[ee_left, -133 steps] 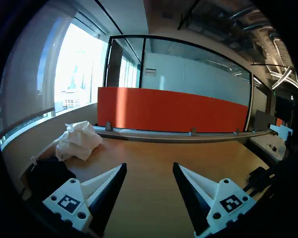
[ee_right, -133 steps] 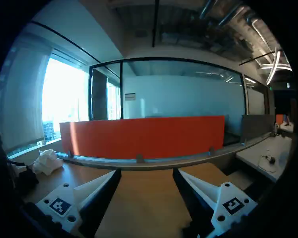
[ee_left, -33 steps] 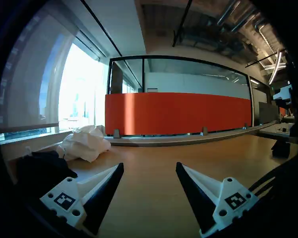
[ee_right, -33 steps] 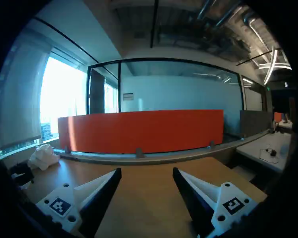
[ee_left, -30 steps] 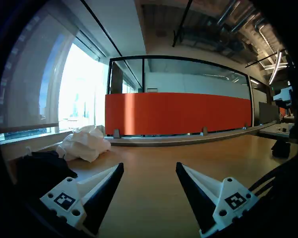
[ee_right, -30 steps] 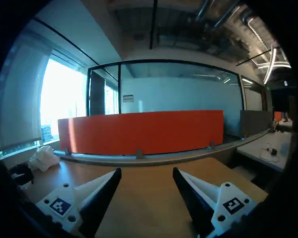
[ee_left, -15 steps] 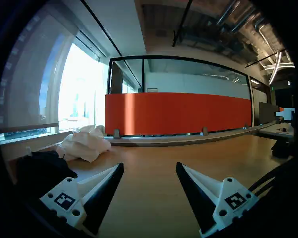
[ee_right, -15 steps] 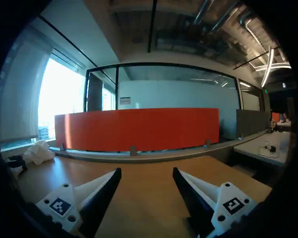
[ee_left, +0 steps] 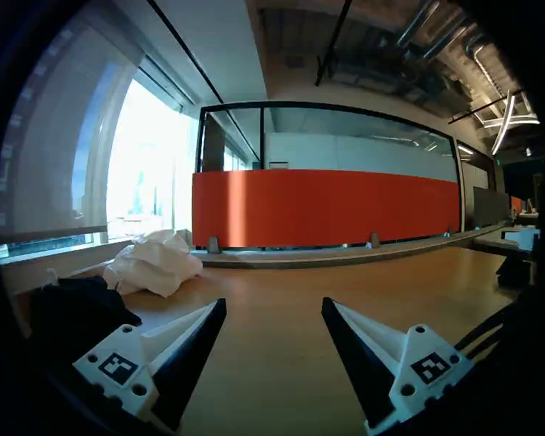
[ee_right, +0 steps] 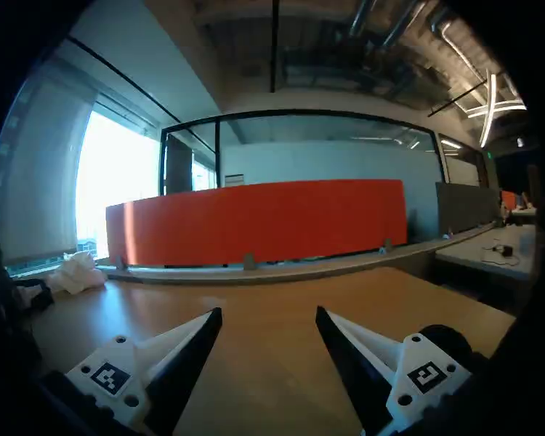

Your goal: Fold towel

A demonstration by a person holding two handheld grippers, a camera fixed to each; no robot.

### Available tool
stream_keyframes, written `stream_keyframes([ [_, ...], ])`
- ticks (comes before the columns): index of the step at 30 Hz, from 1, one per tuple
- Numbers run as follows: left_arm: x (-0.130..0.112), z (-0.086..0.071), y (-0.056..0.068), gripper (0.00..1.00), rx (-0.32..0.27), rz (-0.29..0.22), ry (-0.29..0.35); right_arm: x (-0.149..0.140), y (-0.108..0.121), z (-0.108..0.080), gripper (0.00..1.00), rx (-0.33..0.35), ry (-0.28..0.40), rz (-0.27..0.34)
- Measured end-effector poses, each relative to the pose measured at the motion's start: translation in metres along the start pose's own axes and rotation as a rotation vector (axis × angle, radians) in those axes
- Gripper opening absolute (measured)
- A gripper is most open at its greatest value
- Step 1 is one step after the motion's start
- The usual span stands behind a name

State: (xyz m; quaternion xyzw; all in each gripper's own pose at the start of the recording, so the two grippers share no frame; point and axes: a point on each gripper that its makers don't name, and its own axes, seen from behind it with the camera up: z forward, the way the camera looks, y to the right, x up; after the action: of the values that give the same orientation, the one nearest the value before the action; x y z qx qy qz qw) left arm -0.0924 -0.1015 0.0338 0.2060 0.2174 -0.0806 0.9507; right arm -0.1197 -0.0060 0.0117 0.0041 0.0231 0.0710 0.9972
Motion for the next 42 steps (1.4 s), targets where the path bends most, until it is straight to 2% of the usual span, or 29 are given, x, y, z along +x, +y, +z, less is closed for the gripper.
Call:
stream_keyframes([
  [20,0.0,0.0,0.001,0.97,0.0,0.0,0.0,-0.016,0.002,0.0,1.0,-0.011,0.006,-0.074],
  [42,0.0,0.001,0.002,0.98,0.0,0.0,0.0,-0.018,0.0,0.002,1.0,-0.015,0.003,-0.075],
])
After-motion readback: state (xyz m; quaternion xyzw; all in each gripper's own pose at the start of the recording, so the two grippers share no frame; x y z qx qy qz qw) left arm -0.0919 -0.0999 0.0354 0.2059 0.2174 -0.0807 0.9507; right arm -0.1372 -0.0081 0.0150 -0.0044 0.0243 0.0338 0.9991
